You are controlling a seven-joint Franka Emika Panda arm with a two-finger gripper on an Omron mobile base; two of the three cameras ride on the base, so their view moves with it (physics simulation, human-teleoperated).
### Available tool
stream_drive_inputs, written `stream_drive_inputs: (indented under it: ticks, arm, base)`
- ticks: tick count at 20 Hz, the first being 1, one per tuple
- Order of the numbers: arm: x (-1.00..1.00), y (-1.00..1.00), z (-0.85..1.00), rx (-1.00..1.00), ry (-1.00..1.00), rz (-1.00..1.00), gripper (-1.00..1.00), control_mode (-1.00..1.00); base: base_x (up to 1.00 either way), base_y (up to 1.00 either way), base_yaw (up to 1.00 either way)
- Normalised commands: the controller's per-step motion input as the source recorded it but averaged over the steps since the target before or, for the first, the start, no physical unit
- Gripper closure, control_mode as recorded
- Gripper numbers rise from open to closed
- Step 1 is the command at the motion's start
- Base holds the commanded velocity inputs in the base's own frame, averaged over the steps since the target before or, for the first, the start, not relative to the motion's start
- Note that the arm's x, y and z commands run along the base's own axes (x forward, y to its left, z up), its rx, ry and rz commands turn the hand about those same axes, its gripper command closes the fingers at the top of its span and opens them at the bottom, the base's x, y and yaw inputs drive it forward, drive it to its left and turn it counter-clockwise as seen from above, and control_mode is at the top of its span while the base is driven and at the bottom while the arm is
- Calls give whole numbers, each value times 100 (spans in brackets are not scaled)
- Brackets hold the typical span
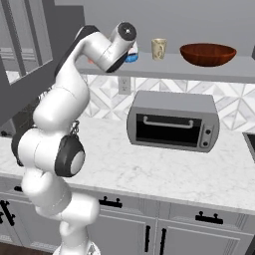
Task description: Gather all objects into one cabinet and sort the glasses and bowls to opposite sides.
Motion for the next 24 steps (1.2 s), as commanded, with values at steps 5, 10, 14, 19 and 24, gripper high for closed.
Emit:
stream_drive_inputs:
  ticks: [5,10,14,19,24]
  arm:
    - [-83,-84,15,0,-5,-19,-100,-100]
    - [-20,-89,21,0,-1,-31,-100,-100]
    - [28,-80,29,1,3,-37,-100,-100]
    - [3,-62,2,8,3,-27,-100,-100]
    - [0,-12,0,16,0,-8,-100,-100]
  base:
    - [0,0,0]
    - [0,0,0]
    - [0,0,0]
    - [0,0,0]
    - [0,0,0]
